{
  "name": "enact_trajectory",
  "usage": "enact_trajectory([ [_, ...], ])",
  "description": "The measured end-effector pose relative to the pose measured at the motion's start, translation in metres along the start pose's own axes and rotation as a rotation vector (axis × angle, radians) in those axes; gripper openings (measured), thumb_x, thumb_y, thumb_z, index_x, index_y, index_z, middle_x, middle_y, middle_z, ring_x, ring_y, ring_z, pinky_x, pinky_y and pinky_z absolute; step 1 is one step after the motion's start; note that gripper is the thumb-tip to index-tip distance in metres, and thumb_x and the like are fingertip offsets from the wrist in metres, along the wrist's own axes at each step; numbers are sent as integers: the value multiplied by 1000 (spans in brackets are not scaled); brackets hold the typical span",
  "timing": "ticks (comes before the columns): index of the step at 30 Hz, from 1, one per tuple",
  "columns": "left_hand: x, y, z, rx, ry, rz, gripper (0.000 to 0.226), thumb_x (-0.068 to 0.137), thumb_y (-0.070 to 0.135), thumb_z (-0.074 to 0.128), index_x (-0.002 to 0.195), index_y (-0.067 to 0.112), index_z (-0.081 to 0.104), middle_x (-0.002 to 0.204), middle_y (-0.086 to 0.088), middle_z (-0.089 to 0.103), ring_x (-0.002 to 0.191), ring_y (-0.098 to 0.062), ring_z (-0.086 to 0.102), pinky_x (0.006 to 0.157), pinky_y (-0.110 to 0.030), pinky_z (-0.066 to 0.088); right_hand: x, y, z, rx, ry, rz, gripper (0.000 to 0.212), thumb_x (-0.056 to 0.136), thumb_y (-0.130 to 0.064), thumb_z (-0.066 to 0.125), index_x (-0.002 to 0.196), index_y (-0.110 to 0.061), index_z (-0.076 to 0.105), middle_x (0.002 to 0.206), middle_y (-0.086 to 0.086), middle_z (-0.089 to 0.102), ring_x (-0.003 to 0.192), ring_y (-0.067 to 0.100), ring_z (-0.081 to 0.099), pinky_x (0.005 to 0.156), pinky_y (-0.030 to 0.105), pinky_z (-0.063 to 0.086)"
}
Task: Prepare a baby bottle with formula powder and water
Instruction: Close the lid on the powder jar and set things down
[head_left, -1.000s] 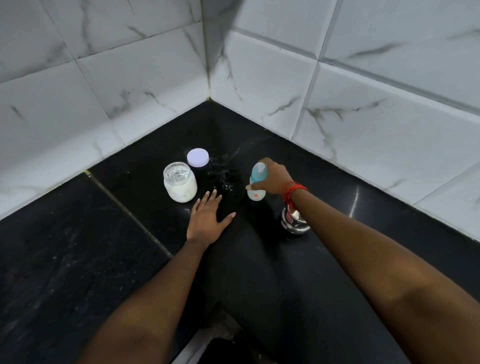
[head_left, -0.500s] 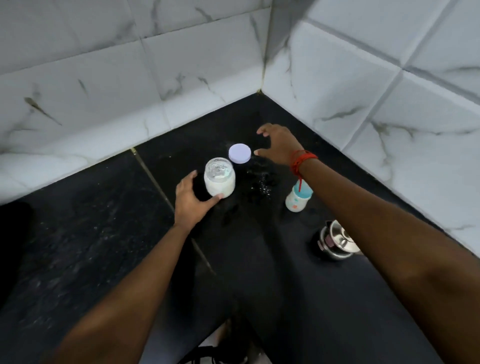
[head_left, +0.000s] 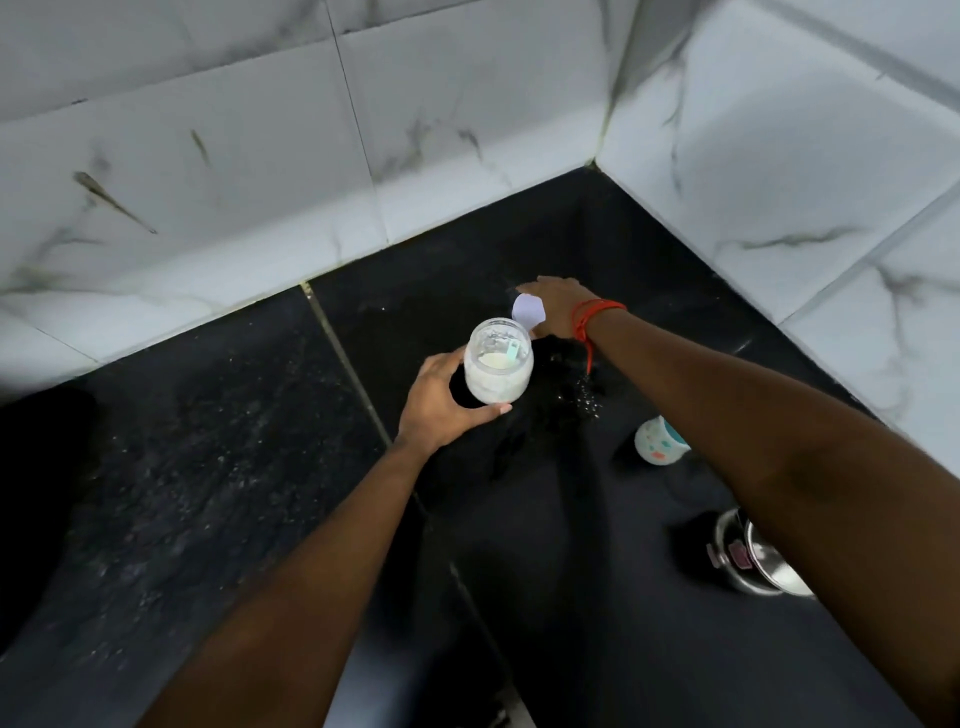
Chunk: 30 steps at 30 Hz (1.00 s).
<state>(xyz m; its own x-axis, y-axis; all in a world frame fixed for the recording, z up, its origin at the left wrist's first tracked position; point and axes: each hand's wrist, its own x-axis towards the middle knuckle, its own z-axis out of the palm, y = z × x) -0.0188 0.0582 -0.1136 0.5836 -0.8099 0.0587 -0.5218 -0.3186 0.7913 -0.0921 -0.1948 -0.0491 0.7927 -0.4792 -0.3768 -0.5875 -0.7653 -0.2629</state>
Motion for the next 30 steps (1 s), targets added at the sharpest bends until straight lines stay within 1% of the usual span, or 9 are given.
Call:
enact_trajectory([
  [3,0,-1,1,27,8,-2,94,61,56,94,142,26,58,131,7,61,129,-8,47,104,-23,40,1,-1,4,29,9,-33,80,73,-34,85,143,-20,49,142,11,56,130,35,53,106,39,43],
  [5,-1,-1,1,39,8,-8,95,60,57,94,142,27,57,131,5,60,130,-8,46,104,-23,40,-6,-2,0,41,29,-46,76,71,-33,86,138,-19,53,135,11,59,124,35,57,101,38,46],
  [9,-1,0,0,43,5,0,94,62,55,94,143,26,57,130,3,60,130,-10,46,104,-23,39,-38,-13,-34,172,115,-179,83,81,-25,83,151,-10,41,152,12,46,141,29,42,118,40,32],
  [13,-2,3,-1,49,-2,-11,95,62,55,94,144,25,57,131,1,60,131,-11,47,102,-21,36,-78,-33,-65,206,109,-386,78,82,-19,82,150,-13,44,151,5,48,139,17,42,111,26,33],
  [16,-3,2,-1,44,-10,-32,96,63,57,93,145,23,56,133,-1,58,131,-10,48,104,-21,39,-97,-53,-65,92,18,-465,75,82,-12,80,149,-13,46,151,7,48,138,19,42,110,20,27],
  [18,-3,2,-1,44,-7,-35,95,63,57,93,144,21,57,133,-1,59,131,-11,48,106,-24,42,-99,-63,-58,16,-38,-485,76,81,-9,78,149,-14,45,152,11,46,142,23,39,114,23,24],
  [21,-3,3,-2,38,-16,-34,94,63,56,93,142,20,58,132,-2,60,131,-11,48,102,-22,39,-99,-70,-49,-35,-87,-461,78,80,-8,78,150,-16,45,154,12,43,145,26,35,121,37,25],
  [26,-3,0,-2,34,-17,-34,94,63,59,92,143,22,58,131,-1,61,131,-10,47,101,-21,38,-100,-73,-42,-67,-119,-412,79,81,-6,77,152,-16,42,156,11,40,146,25,32,118,32,22],
  [30,-3,1,-2,37,-15,-25,93,63,60,91,142,21,59,131,-1,60,130,-11,47,105,-29,46,-100,-82,-37,-112,-125,-362,81,82,-6,77,153,-19,40,159,12,36,148,27,29,121,38,23],
])
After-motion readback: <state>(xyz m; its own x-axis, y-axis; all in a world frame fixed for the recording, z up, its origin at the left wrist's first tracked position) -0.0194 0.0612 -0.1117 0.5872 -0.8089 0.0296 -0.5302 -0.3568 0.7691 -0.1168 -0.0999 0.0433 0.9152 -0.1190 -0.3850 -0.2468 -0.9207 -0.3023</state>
